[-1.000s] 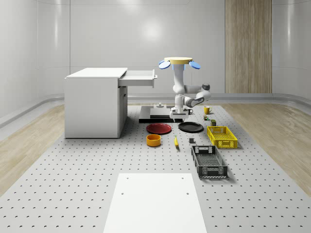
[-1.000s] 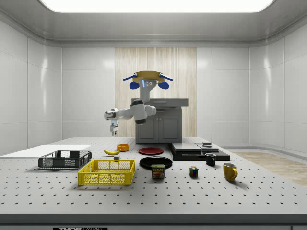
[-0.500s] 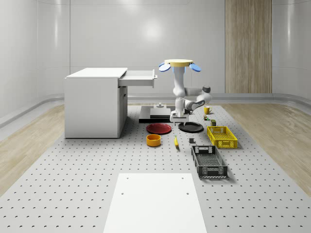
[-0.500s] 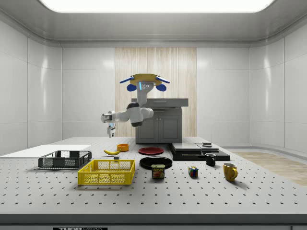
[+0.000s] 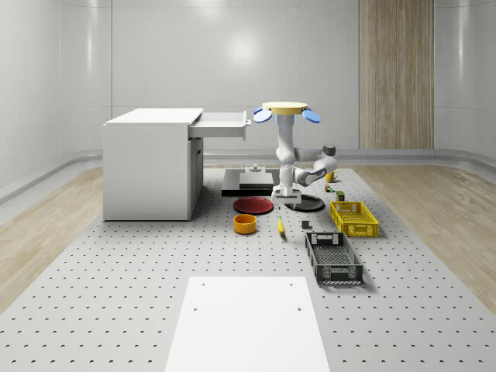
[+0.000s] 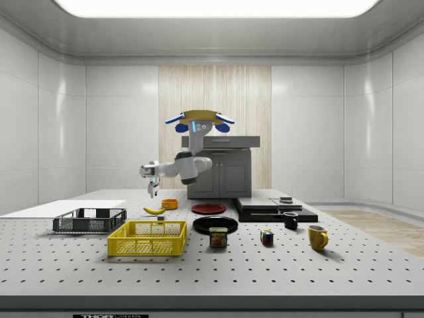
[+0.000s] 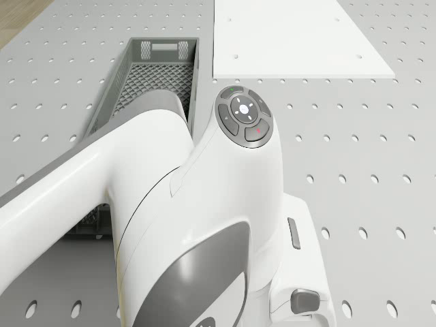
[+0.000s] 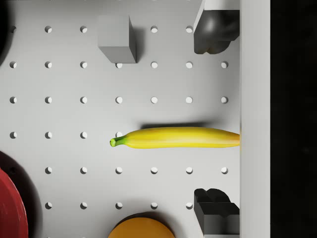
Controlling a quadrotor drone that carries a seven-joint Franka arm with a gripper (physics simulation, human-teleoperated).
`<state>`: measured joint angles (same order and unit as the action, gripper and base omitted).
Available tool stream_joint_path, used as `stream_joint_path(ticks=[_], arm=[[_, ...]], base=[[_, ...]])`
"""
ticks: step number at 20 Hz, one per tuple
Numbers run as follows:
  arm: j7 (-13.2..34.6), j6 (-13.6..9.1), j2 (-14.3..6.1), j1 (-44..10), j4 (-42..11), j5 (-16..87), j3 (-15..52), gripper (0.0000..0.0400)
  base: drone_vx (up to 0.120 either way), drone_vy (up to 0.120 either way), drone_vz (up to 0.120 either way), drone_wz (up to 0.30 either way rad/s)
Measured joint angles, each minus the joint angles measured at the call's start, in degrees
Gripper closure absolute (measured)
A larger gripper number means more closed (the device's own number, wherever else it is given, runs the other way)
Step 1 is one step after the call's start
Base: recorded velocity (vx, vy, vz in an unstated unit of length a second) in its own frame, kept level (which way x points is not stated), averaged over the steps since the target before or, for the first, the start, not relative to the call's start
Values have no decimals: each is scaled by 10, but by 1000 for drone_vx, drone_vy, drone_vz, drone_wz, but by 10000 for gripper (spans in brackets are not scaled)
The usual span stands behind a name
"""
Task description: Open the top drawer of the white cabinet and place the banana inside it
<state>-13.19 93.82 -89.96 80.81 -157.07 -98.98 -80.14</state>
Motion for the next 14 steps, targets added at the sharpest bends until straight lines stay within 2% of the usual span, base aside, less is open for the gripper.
stream_joint_path(ticks=[4, 14], arm=[[-2, 1, -2, 2, 0, 1, 0, 0], [-53, 8, 0, 63, 11, -14, 16, 0]], base=[[0, 0, -120, 0], [0, 0, 0, 0]])
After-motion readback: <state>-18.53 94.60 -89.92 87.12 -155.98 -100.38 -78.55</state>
